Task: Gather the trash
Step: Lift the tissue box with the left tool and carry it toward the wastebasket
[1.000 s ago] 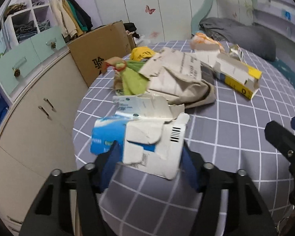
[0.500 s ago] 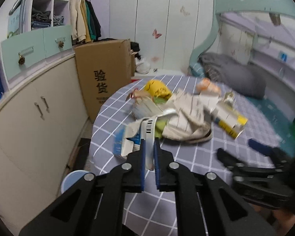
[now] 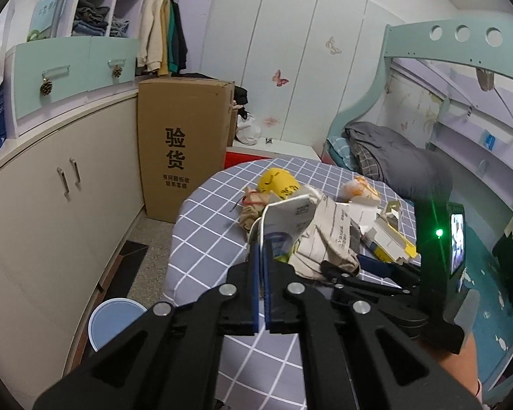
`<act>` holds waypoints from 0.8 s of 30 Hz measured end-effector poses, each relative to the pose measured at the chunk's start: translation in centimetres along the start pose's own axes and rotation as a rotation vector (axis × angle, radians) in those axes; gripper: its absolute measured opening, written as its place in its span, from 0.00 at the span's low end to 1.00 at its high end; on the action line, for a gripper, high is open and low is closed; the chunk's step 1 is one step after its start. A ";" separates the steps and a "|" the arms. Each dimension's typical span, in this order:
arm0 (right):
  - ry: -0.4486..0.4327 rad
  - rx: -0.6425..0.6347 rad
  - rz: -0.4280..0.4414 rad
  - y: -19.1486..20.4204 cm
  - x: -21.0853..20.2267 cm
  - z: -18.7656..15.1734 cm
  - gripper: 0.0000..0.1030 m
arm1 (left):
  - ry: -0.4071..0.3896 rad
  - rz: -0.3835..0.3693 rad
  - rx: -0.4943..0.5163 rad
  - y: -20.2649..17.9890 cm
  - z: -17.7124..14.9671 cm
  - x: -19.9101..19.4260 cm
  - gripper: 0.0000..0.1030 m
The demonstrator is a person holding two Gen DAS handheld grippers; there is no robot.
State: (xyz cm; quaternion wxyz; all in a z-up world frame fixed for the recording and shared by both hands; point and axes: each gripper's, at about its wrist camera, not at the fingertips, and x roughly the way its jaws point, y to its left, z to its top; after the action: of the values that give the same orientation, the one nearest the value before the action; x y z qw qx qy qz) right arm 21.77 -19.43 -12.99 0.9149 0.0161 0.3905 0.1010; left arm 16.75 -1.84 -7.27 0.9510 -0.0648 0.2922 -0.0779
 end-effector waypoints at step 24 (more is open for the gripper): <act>-0.285 -0.074 -0.079 4.5 -8.6 3.4 0.05 | -0.095 -0.053 -0.206 8.7 1.6 -4.3 0.02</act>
State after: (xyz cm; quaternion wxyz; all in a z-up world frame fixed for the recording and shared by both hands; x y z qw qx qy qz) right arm 17.64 -16.50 -4.05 0.9643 -0.0187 0.2530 0.0761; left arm 15.16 7.60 -5.06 0.9497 -0.1734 0.2512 -0.0694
